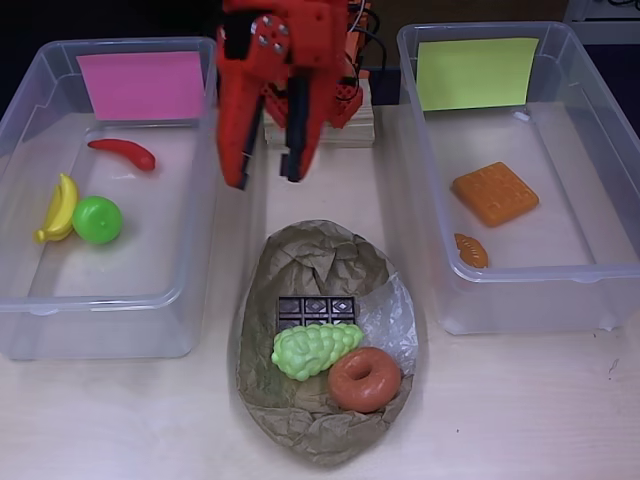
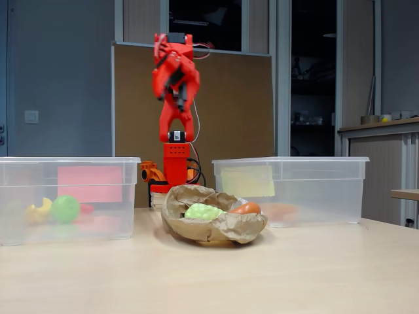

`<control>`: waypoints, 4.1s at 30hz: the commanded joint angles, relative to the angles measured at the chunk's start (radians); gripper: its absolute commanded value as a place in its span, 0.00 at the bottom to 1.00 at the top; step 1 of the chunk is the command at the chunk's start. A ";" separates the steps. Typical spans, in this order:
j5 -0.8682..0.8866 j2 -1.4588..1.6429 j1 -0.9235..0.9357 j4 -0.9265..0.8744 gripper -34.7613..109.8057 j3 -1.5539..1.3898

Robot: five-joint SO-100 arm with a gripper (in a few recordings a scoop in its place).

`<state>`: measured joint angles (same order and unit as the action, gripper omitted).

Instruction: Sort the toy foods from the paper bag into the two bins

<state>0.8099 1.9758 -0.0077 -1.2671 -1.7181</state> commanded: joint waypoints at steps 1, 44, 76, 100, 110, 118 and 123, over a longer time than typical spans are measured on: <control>0.031 -0.094 -0.089 0.021 0.41 -0.018; -0.718 -0.836 -0.071 0.055 0.50 0.330; -0.669 -0.951 -0.061 -0.035 0.28 0.569; -0.437 -0.414 0.075 -0.291 0.24 0.606; -0.169 -0.146 0.545 -0.192 0.24 0.161; -0.015 -0.054 0.764 -0.087 0.24 -0.169; 0.038 -0.020 0.807 0.021 0.24 -0.324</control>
<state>0.8007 1.9006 0.7609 -1.2962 -1.9788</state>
